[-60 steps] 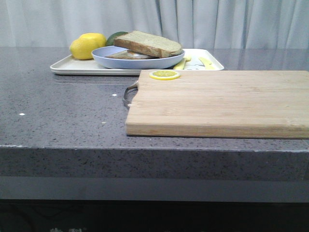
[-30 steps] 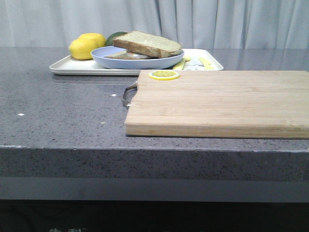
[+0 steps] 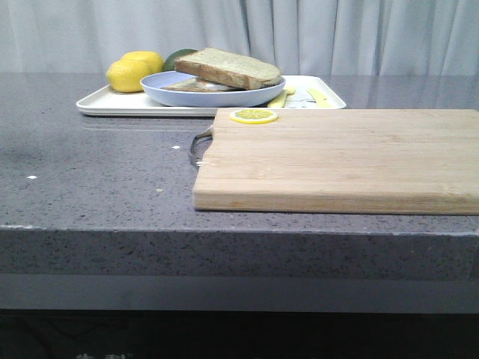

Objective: Place bread and move sandwich to tray

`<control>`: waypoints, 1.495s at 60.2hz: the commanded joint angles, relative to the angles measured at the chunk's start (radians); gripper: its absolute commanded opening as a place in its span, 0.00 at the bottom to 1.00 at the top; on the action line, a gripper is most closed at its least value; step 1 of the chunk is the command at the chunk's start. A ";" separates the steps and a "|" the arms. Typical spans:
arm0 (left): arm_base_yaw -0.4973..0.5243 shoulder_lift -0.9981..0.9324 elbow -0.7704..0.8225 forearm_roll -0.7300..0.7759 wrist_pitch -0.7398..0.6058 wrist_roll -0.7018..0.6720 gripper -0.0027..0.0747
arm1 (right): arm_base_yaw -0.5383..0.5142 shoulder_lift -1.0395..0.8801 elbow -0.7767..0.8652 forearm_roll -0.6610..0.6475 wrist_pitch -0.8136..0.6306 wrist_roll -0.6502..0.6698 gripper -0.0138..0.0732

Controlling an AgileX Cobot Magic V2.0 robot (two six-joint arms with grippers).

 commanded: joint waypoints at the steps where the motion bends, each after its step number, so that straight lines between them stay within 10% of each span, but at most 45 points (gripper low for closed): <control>1: 0.003 -0.114 0.095 -0.015 -0.171 -0.018 0.01 | 0.001 0.008 -0.025 0.013 -0.068 -0.007 0.07; 44: 0.003 -1.005 0.924 -0.085 -0.579 -0.019 0.01 | 0.001 0.008 -0.025 0.013 -0.068 -0.007 0.07; 90: 0.003 -1.133 0.992 -0.085 -0.580 -0.019 0.01 | 0.001 0.008 -0.025 0.013 -0.068 -0.007 0.07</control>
